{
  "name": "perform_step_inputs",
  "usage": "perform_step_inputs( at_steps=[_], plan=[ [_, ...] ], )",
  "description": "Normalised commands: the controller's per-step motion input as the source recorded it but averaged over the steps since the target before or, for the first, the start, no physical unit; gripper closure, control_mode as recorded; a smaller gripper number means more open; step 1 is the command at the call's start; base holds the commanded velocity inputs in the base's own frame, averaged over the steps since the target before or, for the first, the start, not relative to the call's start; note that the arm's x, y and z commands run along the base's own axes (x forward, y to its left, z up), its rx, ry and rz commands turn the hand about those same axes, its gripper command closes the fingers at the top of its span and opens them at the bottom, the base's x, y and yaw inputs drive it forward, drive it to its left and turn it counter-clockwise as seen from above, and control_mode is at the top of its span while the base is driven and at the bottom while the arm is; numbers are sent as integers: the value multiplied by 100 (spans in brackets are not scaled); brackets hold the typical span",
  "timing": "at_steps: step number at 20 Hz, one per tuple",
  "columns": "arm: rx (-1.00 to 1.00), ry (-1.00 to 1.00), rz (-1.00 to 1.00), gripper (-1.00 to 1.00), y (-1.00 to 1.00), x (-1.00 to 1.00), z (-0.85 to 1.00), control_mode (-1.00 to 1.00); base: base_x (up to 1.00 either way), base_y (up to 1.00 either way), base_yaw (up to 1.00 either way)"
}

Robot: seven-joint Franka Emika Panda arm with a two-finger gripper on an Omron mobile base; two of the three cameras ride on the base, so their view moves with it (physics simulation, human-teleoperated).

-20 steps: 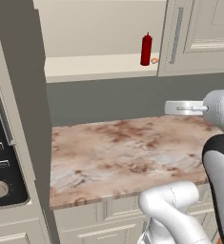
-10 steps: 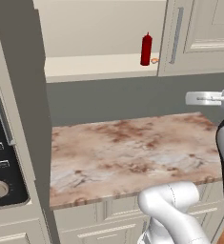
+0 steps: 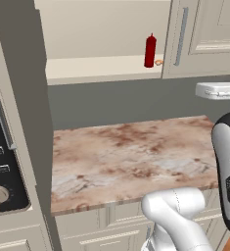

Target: The dining table condiment station is running low on ketchup. Refill the condiment station by opening the cabinet and taking the ketchup from the cabinet and placing it on the dining table.

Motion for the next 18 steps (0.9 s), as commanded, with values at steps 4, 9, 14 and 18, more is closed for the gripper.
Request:
perform_step_inputs(
  at_steps=[4, 9, 14, 18],
  plan=[
    [-2, -21, -8, -100, -10, 26, 36, -100, 0, 0, 0],
    [0, -11, -7, -100, -14, 26, 33, -100, 0, 0, 0],
    [0, -12, -5, -100, -19, 19, 32, -100, 0, 0, 0],
    [0, -9, -3, -100, -6, 36, 45, -100, 0, 0, 0]
  ],
)
